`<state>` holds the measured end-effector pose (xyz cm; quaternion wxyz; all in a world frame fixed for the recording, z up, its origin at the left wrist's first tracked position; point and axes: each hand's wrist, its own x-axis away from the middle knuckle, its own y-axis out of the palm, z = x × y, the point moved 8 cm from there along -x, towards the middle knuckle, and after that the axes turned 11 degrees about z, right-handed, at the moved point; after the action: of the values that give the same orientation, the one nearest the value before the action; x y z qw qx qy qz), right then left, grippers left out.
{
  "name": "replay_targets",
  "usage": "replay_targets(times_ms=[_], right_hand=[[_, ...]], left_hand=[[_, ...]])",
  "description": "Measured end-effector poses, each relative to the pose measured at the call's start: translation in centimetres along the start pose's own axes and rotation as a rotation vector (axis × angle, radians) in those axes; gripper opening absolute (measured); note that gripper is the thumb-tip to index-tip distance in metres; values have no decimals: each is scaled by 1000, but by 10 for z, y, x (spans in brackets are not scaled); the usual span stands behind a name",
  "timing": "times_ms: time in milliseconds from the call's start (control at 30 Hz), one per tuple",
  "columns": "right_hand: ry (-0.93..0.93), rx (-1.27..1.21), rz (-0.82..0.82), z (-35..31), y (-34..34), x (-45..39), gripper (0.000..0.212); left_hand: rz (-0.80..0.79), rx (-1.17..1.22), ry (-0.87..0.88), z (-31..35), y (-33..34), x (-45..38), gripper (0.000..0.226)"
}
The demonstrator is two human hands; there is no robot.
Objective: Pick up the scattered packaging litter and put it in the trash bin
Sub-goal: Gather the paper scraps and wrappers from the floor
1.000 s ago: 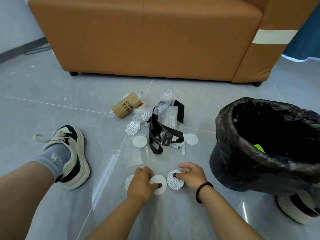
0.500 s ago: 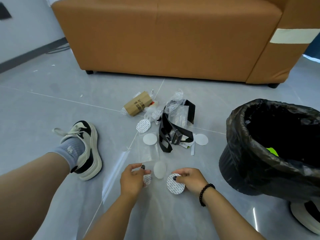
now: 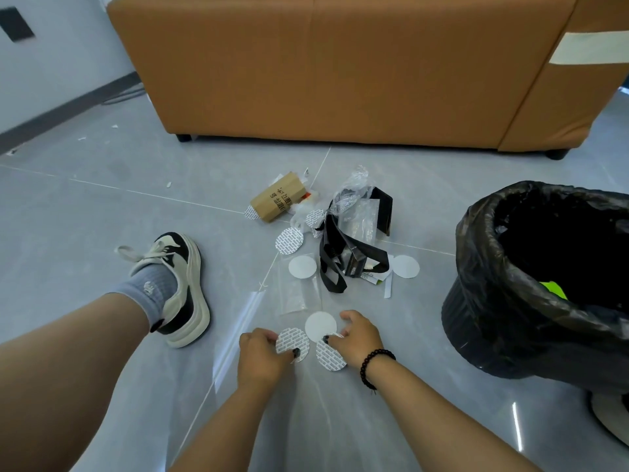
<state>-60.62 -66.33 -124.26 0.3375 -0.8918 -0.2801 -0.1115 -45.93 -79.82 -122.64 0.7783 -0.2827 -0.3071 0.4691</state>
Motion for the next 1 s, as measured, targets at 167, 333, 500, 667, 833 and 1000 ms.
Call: replay_targets(times_ms=[167, 333, 500, 667, 833, 1000], right_hand=[[-104, 185, 52, -8, 3, -3, 49], [-79, 88, 81, -6, -3, -1, 36], [-52, -129, 48, -5, -4, 5, 27], [-47, -330, -12, -3, -9, 13, 31], [53, -571, -68, 8, -24, 12, 26], [29, -539, 14, 6, -39, 4, 20]], left_hand=[[-73, 97, -18, 5, 13, -2, 32], [-102, 117, 10, 13, 19, 1, 25], [-139, 112, 44, 15, 22, 1, 22], [-143, 132, 63, 23, 22, 2, 16], [-215, 236, 3, 28, 28, 1, 14], [-345, 357, -1, 63, 42, 9, 21]])
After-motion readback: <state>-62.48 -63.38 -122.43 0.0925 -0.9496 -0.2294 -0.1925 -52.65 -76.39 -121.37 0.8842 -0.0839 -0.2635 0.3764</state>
